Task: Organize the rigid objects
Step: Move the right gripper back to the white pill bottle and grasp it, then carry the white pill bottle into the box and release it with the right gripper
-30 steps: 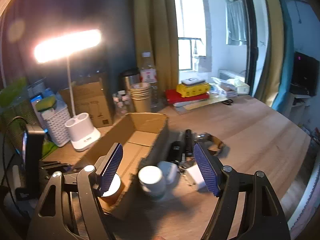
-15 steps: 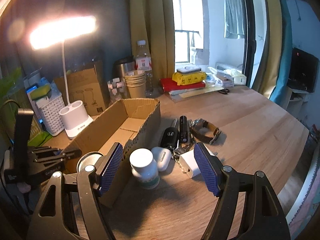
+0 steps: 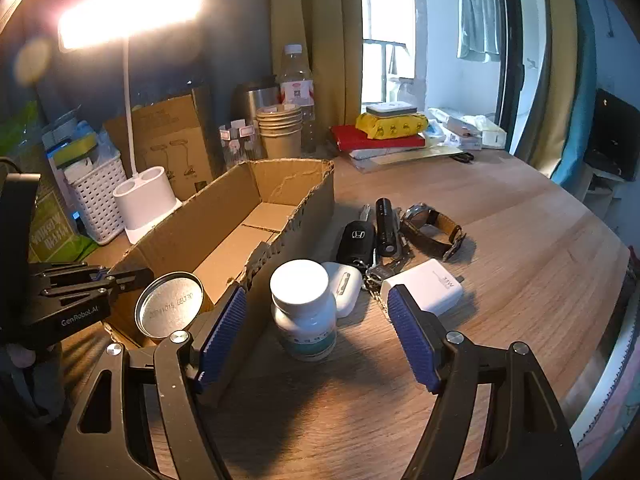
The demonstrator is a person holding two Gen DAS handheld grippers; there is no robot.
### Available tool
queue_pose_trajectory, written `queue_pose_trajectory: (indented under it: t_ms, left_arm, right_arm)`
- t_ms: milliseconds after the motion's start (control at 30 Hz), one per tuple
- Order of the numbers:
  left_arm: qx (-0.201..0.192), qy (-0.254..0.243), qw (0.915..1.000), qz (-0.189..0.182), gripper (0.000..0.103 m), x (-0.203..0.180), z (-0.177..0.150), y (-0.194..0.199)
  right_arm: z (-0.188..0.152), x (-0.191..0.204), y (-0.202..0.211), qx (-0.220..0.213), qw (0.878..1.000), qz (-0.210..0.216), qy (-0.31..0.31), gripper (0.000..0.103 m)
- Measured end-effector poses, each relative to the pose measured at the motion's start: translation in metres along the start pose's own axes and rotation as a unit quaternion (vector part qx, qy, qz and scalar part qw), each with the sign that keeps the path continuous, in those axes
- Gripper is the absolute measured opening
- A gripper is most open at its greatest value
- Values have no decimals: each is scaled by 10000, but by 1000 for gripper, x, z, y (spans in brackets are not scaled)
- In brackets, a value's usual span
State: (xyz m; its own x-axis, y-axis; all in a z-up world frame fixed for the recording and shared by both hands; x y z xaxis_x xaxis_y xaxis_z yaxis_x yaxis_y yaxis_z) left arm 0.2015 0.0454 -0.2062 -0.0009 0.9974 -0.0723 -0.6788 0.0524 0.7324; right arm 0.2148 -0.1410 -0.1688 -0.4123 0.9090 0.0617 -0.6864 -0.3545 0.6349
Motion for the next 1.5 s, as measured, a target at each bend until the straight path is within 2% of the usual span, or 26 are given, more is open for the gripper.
queue_pose_trajectory:
  t_ms: [533,867,1067,1500]
  left_arm:
    - [-93,-73,9999,23,4,-2,2,2]
    - [-42,-24,10000,18,4,-1,2,-1]
    - [-68,-53,10000,-19,4,-2,2,-2]
    - [-91,57,9998,-144,4,0,1,-1]
  right_arm:
    - [-5,0,-20,95,9999,2,87,75]
    - [-9,3,-26,165,9998,67,125,63]
    - [-10,5,-26,170,9996,102,193,45]
    - [2,4,-11,-27,9997,35,245,44]
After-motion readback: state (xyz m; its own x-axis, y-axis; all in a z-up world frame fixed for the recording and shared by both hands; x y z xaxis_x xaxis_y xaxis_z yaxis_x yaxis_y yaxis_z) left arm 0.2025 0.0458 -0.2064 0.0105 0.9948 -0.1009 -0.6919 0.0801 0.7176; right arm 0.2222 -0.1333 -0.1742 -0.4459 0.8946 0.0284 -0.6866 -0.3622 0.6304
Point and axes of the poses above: each gripper's, at about its wrist camera, not at the fingertips, and y roughly against the way its jaws point, x to its left, z to its top, the point moved 6 cm from there along -y, roughly the way its jaws point, and after that the axes turned 3 degrees about -y, right-handed, at the moved point
